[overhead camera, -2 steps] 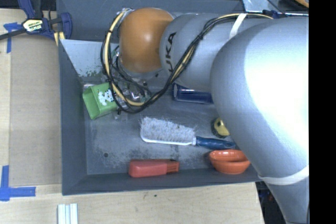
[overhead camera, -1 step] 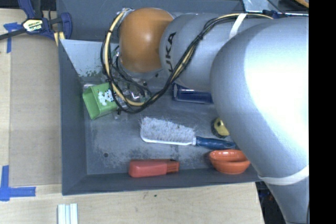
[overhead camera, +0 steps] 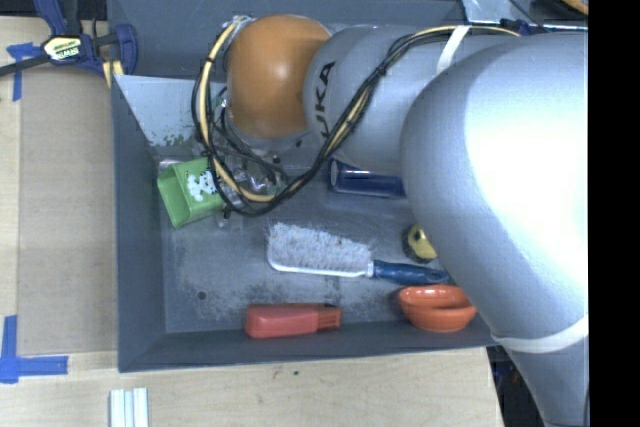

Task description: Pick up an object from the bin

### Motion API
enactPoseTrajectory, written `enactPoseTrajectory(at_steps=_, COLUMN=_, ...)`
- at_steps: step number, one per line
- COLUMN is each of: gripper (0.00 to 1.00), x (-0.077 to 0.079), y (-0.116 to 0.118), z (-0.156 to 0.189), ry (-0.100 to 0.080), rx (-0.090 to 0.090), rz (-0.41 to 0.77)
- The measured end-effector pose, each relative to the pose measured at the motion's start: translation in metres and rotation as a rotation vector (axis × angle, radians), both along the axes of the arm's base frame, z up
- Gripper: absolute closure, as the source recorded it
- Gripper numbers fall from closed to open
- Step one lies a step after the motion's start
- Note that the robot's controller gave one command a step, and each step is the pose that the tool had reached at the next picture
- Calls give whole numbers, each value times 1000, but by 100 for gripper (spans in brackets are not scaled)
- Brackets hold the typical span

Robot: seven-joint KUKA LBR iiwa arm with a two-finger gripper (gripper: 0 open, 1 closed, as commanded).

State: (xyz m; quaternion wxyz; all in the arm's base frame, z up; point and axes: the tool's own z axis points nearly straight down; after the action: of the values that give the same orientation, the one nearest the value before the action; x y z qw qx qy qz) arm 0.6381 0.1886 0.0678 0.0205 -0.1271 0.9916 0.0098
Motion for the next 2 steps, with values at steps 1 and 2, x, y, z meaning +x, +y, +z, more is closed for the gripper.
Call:
enactPoseTrajectory(at_steps=1, gripper=0, x=0, y=0, z=0, ry=0, rx=0, rz=0)
enactPoseTrajectory(at_steps=2, gripper=0, x=0, y=0, z=0, ry=0, rx=0, rz=0)
